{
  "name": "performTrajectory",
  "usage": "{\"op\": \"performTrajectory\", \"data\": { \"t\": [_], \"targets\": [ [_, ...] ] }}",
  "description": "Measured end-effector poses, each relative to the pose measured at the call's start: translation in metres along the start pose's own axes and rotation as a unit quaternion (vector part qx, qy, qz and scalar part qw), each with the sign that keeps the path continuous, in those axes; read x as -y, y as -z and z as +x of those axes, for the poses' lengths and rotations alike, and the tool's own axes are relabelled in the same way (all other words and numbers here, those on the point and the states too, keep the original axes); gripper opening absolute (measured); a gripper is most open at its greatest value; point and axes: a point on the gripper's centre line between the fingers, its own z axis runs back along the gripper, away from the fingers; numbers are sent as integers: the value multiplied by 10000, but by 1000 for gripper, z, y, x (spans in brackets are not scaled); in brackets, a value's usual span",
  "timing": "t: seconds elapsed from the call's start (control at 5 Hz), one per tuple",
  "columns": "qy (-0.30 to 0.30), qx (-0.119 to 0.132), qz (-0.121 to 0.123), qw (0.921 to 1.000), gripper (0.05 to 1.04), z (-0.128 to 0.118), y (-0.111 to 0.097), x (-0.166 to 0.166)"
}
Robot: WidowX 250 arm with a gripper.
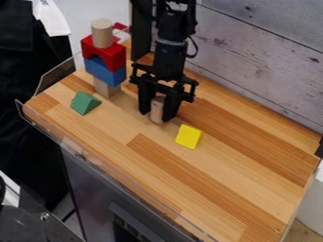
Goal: Put wood cylinder on left side of yellow pyramid
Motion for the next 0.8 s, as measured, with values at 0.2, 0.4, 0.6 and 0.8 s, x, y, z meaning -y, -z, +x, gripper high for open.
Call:
{"op": "performTrajectory", "data": {
  "t": [0.2, 0.4, 0.6, 0.8],
  "targets": [
    [-7, -12, 105, 9999, 624, 3, 2, 2],
    [-48, -96, 104, 9999, 914, 2, 5, 2],
    [-121, -115, -4, 9999, 1009, 1, 4, 1],
    [-93, 201, -254, 9994, 1001, -11, -29, 1]
  ]
}}
